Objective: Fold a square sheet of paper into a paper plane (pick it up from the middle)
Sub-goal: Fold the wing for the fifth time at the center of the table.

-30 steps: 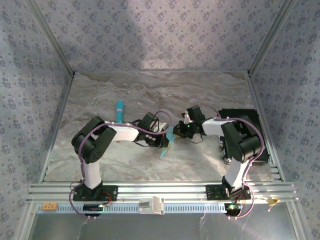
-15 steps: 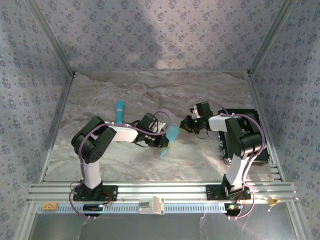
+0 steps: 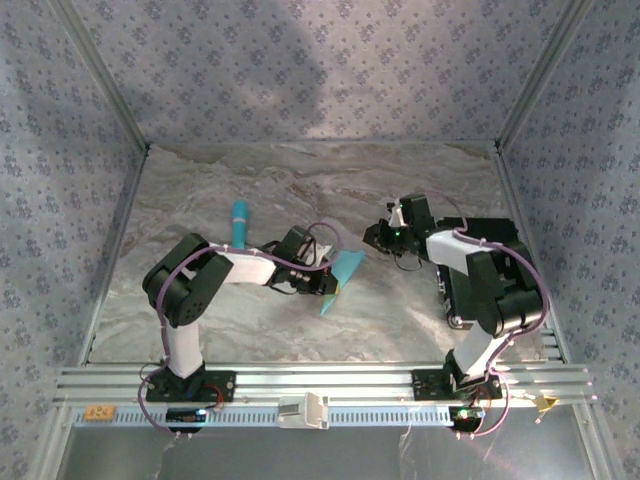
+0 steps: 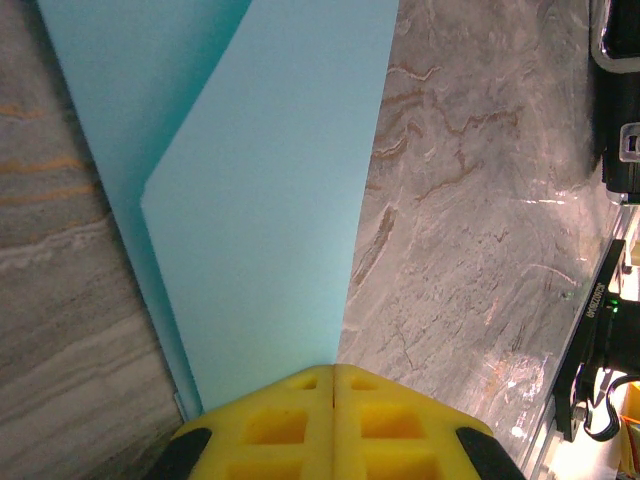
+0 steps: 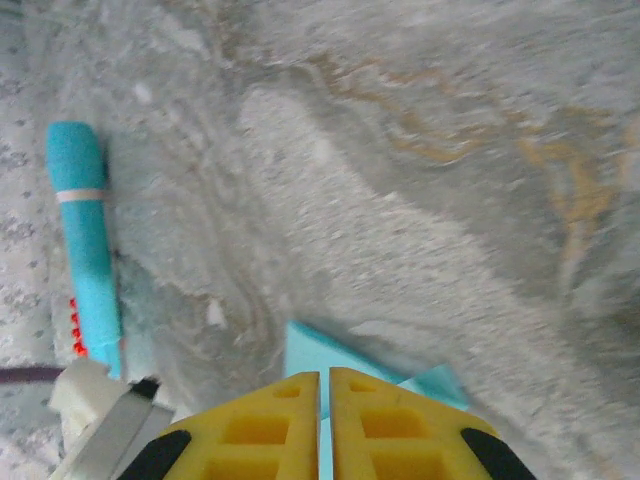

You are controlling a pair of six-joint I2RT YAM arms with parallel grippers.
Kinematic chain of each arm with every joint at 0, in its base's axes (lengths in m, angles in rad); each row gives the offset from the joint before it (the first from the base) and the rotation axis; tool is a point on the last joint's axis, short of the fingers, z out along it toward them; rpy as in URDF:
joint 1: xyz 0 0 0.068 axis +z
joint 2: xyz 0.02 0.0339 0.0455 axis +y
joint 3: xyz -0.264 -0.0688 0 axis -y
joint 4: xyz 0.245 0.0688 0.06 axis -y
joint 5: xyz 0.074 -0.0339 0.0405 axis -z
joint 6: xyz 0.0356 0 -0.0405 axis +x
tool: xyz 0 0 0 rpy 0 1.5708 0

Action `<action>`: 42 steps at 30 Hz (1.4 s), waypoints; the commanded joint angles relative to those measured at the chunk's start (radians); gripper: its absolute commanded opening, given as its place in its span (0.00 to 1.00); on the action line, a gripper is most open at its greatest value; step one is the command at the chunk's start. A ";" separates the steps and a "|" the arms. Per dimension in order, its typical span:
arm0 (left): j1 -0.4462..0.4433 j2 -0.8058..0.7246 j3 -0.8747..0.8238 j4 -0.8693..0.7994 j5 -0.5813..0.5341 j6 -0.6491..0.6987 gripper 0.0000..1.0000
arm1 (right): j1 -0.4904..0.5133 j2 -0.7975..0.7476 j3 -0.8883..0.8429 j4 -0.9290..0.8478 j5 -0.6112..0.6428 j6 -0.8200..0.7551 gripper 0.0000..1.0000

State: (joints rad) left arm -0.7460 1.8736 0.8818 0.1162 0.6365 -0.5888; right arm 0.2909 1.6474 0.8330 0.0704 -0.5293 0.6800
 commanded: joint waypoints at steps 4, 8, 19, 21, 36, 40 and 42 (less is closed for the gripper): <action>-0.011 0.041 -0.040 -0.136 -0.037 -0.007 0.00 | 0.099 -0.031 -0.067 0.038 -0.014 0.039 0.12; -0.012 0.041 -0.033 -0.139 -0.037 -0.006 0.00 | 0.164 0.013 -0.060 0.034 0.001 0.041 0.11; -0.011 0.039 -0.034 -0.135 -0.032 -0.010 0.00 | 0.086 0.147 -0.080 0.108 -0.032 0.050 0.08; -0.011 0.040 -0.034 -0.135 -0.031 -0.009 0.00 | 0.053 0.149 -0.073 0.120 -0.043 0.043 0.08; -0.010 0.038 -0.031 -0.138 -0.030 -0.013 0.00 | -0.013 0.006 -0.135 0.192 -0.059 0.093 0.10; -0.011 0.036 -0.030 -0.137 -0.030 -0.016 0.00 | 0.058 -0.039 -0.151 0.151 -0.020 0.081 0.10; -0.010 0.038 -0.026 -0.136 -0.029 -0.016 0.00 | 0.097 -0.032 -0.165 0.171 -0.012 0.099 0.10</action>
State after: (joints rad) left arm -0.7460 1.8736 0.8833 0.1162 0.6365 -0.5961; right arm 0.3470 1.6154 0.6983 0.2653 -0.5724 0.7704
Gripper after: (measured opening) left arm 0.044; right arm 0.102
